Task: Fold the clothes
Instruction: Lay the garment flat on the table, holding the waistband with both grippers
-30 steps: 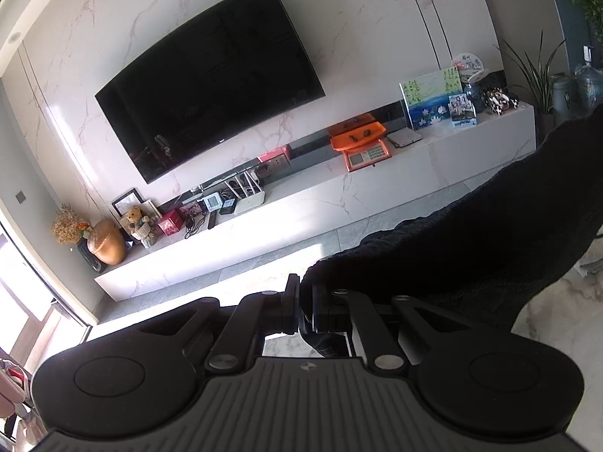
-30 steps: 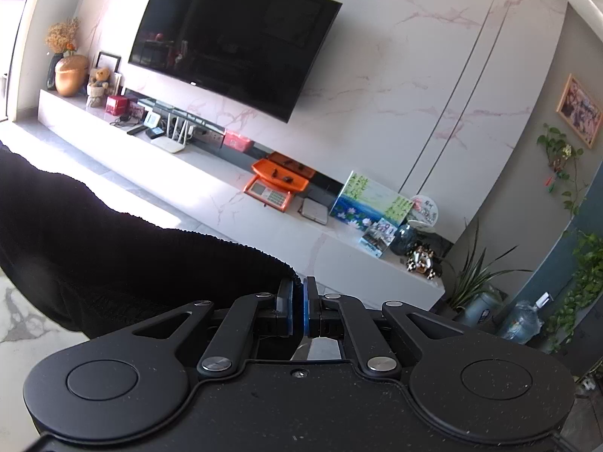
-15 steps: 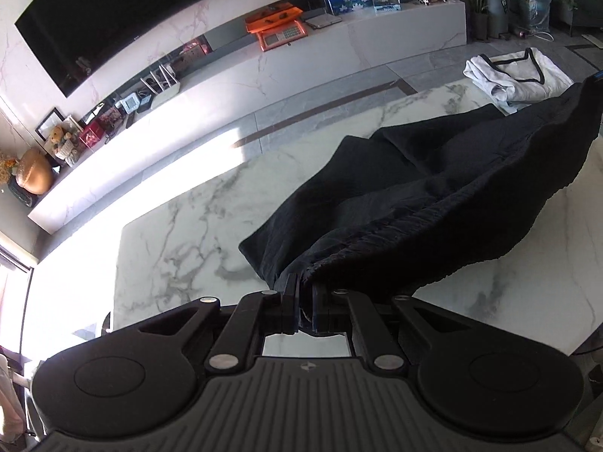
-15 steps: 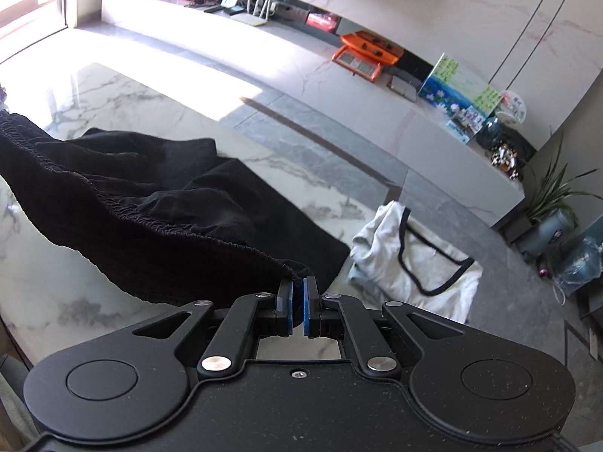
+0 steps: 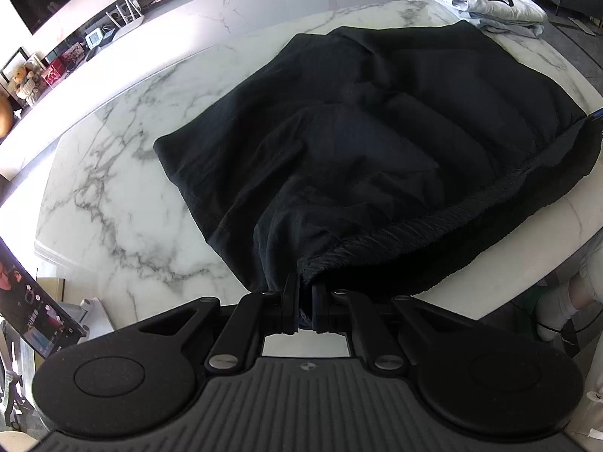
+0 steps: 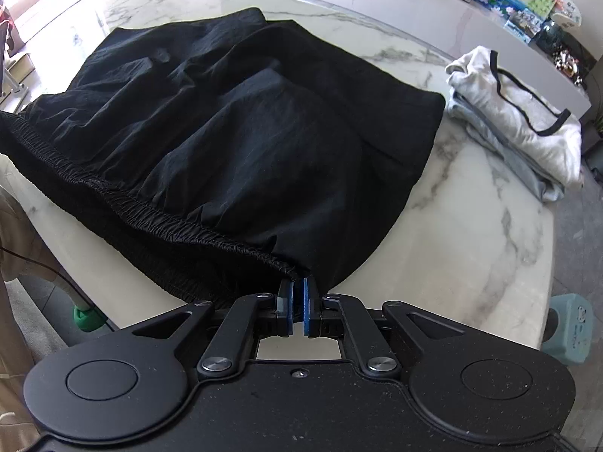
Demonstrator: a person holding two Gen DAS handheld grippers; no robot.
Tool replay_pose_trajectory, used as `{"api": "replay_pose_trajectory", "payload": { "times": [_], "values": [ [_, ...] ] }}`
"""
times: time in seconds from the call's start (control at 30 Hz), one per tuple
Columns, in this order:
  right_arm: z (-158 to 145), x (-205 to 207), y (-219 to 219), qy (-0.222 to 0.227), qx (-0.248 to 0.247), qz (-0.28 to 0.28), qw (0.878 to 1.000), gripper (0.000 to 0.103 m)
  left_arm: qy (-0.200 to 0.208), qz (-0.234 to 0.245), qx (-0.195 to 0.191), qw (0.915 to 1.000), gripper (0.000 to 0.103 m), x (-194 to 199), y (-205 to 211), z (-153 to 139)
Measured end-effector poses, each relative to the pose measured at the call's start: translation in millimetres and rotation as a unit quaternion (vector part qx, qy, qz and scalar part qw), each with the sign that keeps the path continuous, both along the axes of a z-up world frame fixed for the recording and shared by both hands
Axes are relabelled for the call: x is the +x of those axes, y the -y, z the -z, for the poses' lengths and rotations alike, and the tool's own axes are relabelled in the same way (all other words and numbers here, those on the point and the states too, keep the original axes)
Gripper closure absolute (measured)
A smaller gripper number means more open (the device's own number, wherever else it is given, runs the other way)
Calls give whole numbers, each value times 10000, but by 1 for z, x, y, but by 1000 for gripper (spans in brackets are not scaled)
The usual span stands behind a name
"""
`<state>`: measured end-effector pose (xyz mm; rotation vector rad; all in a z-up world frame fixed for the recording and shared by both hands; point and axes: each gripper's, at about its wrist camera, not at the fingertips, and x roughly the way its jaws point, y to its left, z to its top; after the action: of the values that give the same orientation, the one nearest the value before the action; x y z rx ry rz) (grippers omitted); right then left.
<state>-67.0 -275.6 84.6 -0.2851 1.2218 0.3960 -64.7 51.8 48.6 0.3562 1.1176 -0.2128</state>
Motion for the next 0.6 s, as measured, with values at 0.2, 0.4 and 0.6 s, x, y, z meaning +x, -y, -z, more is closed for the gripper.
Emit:
{"api": "replay_pose_trajectory", "payload": {
  "times": [0.2,0.4,0.6],
  "values": [
    [17,-5,1,-172,75,-22,9998,100,-157,22,174,9997,98,-7,2,24],
    [33,-6,1,-336,94,18,9994,100,-375,-30,191,9991,98,-8,1,48],
    [42,-5,0,-397,146,48,9991,99,-430,-76,181,9989,98,-7,1,58]
  ]
}}
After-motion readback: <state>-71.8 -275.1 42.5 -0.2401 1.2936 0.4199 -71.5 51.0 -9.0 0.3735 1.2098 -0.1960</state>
